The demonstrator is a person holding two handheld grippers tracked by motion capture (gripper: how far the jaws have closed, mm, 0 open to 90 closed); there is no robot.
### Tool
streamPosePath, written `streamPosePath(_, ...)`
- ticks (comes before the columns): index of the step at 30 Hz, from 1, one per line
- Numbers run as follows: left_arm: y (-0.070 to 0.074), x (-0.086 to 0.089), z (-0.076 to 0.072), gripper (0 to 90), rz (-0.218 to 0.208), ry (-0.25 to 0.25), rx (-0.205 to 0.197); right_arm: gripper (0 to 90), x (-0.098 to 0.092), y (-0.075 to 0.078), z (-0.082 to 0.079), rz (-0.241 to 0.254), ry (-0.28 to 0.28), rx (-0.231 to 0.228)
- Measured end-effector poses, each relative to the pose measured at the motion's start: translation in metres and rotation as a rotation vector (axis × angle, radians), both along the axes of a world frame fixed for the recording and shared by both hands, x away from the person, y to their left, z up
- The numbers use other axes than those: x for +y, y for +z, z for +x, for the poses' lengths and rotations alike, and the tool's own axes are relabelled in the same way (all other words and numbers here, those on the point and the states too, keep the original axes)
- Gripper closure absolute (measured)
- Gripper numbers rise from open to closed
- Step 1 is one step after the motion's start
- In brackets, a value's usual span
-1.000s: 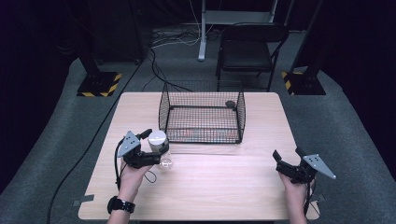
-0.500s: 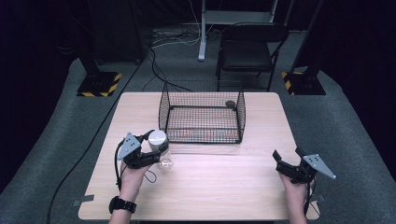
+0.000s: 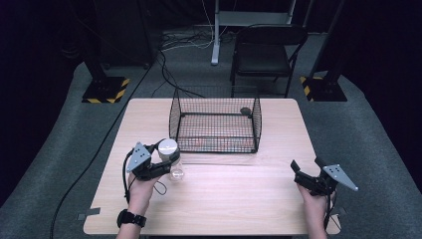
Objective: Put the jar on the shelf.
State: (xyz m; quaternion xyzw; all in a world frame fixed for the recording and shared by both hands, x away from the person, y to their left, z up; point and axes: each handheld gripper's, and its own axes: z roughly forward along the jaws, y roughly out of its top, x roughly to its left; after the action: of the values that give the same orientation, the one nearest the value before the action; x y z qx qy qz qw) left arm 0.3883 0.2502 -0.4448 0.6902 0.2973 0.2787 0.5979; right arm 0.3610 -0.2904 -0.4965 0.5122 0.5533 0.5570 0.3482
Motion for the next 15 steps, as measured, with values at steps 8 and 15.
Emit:
streamPosePath(8,0.0014,0.0,-0.0004,32.2,0.008,-0.001,0.006,0.0,-0.0008,-0.0026,0.001,-0.004,-0.001,0.01)
streamPosePath(15,0.0052,0.001,-0.0012,32.2,0.005,-0.003,0.005,0.0,-0.0016,-0.0036,0.0014,-0.003,-0.004,0.014)
